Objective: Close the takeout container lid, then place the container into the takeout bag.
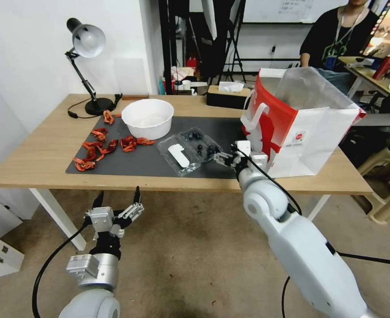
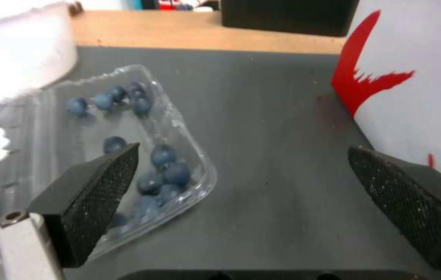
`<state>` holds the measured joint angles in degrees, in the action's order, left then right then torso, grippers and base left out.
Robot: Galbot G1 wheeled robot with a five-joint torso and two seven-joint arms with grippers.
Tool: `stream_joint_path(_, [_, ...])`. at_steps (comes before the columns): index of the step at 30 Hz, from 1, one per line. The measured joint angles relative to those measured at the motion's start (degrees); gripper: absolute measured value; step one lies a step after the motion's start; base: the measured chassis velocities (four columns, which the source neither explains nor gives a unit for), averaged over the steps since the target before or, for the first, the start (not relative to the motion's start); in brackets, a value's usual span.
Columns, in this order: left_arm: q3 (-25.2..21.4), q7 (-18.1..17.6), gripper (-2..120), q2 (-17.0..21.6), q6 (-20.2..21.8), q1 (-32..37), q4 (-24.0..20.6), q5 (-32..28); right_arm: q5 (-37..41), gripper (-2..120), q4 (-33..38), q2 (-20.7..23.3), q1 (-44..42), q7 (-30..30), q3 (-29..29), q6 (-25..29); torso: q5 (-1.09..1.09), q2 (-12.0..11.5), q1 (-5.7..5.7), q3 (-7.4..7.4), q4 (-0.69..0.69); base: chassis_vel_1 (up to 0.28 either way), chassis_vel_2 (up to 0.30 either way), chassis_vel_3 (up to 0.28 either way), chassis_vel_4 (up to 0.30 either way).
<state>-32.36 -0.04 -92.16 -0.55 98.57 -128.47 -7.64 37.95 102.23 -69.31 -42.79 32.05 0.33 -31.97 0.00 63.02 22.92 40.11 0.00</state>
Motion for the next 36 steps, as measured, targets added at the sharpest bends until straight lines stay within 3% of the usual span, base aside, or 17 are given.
stream_joint_path(6, [-0.1,-0.1,100,0.0,-0.2,-0.4,0.9,0.0,4.4,100,-5.5,-0.3,5.5,2.6,-3.0,-1.5,-0.01,0.0,0.00,0.00,0.01,0.000,0.000,0.000,0.000])
stream_joint_path(36, [-0.1,-0.5,100,0.0,-1.5,-0.6,2.2,0.0,6.5,100,-6.6,-1.0,5.9,5.8,-1.9,-6.2,0.00,0.0,-0.01,0.00,0.00,0.000,0.000,0.000,0.000])
